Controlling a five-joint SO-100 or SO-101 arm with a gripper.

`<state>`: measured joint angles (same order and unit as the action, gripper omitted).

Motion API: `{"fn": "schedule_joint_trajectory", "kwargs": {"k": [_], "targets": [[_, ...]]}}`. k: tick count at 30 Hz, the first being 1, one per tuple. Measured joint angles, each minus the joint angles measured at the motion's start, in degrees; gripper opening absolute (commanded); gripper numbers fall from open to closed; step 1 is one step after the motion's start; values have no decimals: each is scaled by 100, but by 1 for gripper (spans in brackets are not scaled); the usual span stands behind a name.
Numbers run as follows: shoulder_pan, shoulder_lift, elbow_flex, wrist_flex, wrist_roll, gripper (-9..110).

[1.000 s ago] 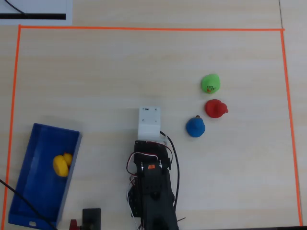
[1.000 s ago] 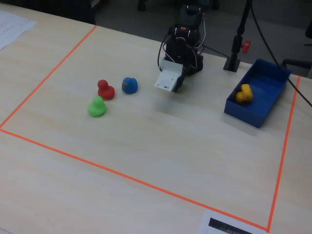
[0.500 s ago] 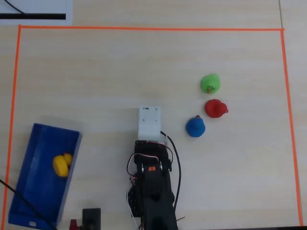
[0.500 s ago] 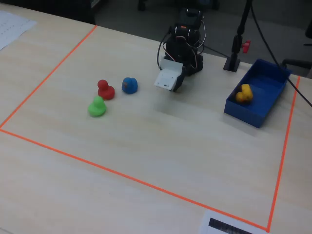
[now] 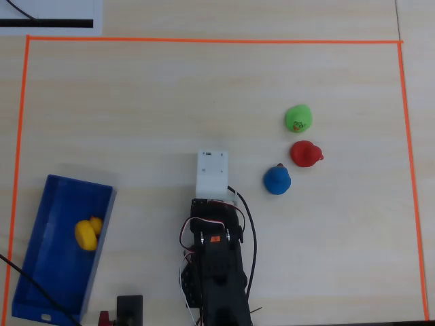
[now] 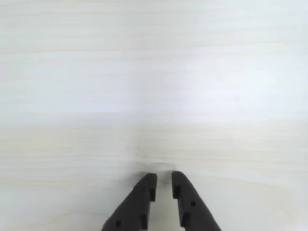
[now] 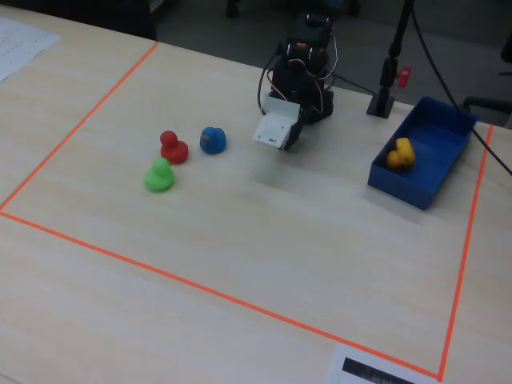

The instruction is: Grasp yellow duck and put it into box.

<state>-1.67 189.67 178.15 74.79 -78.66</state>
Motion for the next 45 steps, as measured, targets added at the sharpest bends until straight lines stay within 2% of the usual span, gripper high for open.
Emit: {"fn": "schedule_joint_trajectory", "kwargs": {"k": [7, 11, 45], "targets": [[0, 0, 0, 0, 0, 0], [0, 0, 0, 0, 0, 9], [9, 0, 0, 0, 0, 9]]}}
